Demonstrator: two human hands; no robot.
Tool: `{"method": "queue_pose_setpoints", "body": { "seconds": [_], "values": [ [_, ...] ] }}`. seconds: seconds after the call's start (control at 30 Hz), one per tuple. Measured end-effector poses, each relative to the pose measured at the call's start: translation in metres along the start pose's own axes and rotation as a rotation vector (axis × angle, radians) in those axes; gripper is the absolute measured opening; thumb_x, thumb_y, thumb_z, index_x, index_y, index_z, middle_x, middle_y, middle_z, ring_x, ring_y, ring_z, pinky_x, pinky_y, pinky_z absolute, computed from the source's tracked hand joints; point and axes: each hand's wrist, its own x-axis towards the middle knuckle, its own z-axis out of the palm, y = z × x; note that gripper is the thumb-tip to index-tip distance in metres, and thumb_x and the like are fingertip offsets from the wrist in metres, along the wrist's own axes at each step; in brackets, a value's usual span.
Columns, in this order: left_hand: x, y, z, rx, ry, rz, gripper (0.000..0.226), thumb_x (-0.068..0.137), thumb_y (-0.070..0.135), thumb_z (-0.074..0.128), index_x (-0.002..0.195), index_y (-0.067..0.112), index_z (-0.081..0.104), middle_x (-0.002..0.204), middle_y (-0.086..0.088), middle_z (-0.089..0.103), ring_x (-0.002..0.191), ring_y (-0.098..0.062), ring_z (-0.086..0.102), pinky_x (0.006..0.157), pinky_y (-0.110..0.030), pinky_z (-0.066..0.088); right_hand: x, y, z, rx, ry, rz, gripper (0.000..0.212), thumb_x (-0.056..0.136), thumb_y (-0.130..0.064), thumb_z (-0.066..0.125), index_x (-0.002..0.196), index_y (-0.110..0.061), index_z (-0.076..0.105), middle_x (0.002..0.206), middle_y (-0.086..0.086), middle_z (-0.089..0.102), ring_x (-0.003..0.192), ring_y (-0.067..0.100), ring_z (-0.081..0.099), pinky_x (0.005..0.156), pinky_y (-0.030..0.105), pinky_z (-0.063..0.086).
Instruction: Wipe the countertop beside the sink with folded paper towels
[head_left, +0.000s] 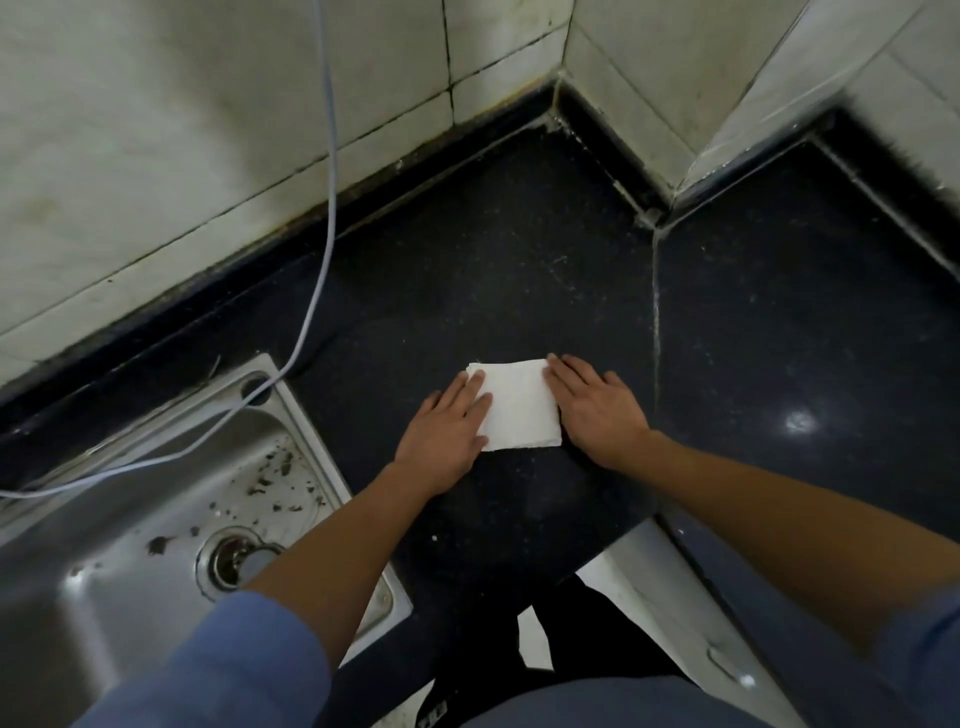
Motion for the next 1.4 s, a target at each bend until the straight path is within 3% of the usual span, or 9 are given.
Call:
{"method": "queue_pose_setpoints", "body": {
  "seconds": [0.1, 0.23, 0.37, 0.47, 0.6, 0.8, 1.0, 1.17, 1.4],
  "values": [
    [0.001, 0.001, -0.004, -0.01, -0.003, -0.003, 0.06, 0.099, 0.037, 0.041, 0.151, 0.021, 0.018, 0.161, -0.001, -0.007, 0.148, -0.02, -0.005, 0.119, -0.04, 0.012, 0.001, 0.003, -0.008, -0.03, -0.013, -0.02, 0.056, 0.099, -0.026, 0.035, 0.15, -0.01, 0.02, 0.16, 0.007, 0.011, 0.146, 0.025, 0.009, 0.106, 0.045, 0.031],
    [-0.009, 0.003, -0.011, -0.099, 0.125, -0.077, 0.054, 0.096, 0.035, 0.047, 0.146, 0.019, 0.033, 0.16, -0.005, 0.011, 0.146, -0.023, 0.01, 0.116, -0.039, 0.019, 0.025, -0.002, -0.032, 0.088, 0.171, -0.034, 0.049, 0.098, -0.036, 0.04, 0.141, -0.013, 0.041, 0.146, 0.008, 0.038, 0.133, 0.027, 0.032, 0.099, 0.042, 0.036],
    [-0.036, -0.001, -0.009, -0.163, 0.226, -0.201, 0.045, 0.094, 0.032, 0.052, 0.136, 0.017, 0.047, 0.154, -0.007, 0.027, 0.141, -0.024, 0.025, 0.111, -0.038, 0.027, 0.056, -0.017, -0.047, 0.121, -0.021, -0.026, 0.065, 0.085, -0.053, 0.059, 0.136, -0.017, 0.04, 0.128, 0.008, 0.049, 0.115, 0.028, 0.049, 0.09, 0.042, 0.041],
    [-0.061, -0.006, 0.001, -0.179, 0.235, -0.3, 0.043, 0.092, 0.03, 0.056, 0.132, 0.015, 0.052, 0.151, -0.009, 0.033, 0.138, -0.027, 0.031, 0.108, -0.041, 0.032, 0.071, -0.024, -0.055, 0.172, -0.177, 0.011, 0.062, 0.08, -0.048, 0.069, 0.126, -0.014, 0.043, 0.115, 0.007, 0.059, 0.101, 0.027, 0.059, 0.074, 0.034, 0.044],
    [-0.093, -0.006, 0.014, -0.189, 0.229, -0.431, 0.043, 0.09, 0.028, 0.058, 0.132, 0.015, 0.052, 0.147, -0.008, 0.038, 0.134, -0.026, 0.036, 0.107, -0.039, 0.034, 0.08, -0.032, -0.058, 0.183, -0.272, -0.01, 0.039, 0.082, -0.035, 0.067, 0.113, -0.015, 0.054, 0.111, 0.005, 0.061, 0.097, 0.026, 0.06, 0.073, 0.032, 0.046],
    [-0.113, -0.006, 0.005, -0.198, 0.256, -0.487, 0.037, 0.09, 0.027, 0.057, 0.126, 0.016, 0.056, 0.127, -0.005, 0.051, 0.115, -0.024, 0.05, 0.097, -0.037, 0.044, 0.057, -0.031, -0.062, 0.29, -0.059, -0.125, 0.015, 0.086, -0.03, 0.059, 0.094, -0.023, 0.048, 0.102, 0.005, 0.061, 0.082, 0.022, 0.054, 0.065, 0.031, 0.038],
    [-0.108, -0.005, -0.035, -0.111, 0.261, -0.385, 0.036, 0.093, 0.028, 0.051, 0.127, 0.017, 0.052, 0.121, -0.005, 0.053, 0.113, -0.024, 0.051, 0.094, -0.037, 0.043, -0.003, -0.028, -0.081, 0.178, 0.247, -0.198, 0.026, 0.093, -0.041, 0.051, 0.108, -0.02, 0.053, 0.106, 0.003, 0.06, 0.094, 0.027, 0.06, 0.071, 0.035, 0.043],
    [-0.104, 0.004, -0.068, 0.034, 0.308, -0.187, 0.032, 0.092, 0.027, 0.05, 0.122, 0.016, 0.054, 0.118, -0.005, 0.054, 0.111, -0.025, 0.052, 0.09, -0.037, 0.041, -0.071, -0.023, -0.091, 0.076, 0.409, -0.108, 0.023, 0.094, -0.033, 0.049, 0.107, -0.015, 0.054, 0.107, 0.005, 0.057, 0.099, 0.027, 0.057, 0.07, 0.037, 0.04],
    [-0.105, 0.065, -0.093, 0.216, 0.324, 0.163, 0.028, 0.093, 0.028, 0.049, 0.117, 0.016, 0.055, 0.112, -0.005, 0.054, 0.103, -0.024, 0.054, 0.084, -0.038, 0.045, -0.206, -0.023, -0.059, 0.003, 0.587, 0.151, 0.016, 0.076, -0.022, 0.074, 0.082, -0.013, 0.061, 0.078, 0.004, 0.059, 0.072, 0.027, 0.062, 0.054, 0.033, 0.044]
  ]
}}
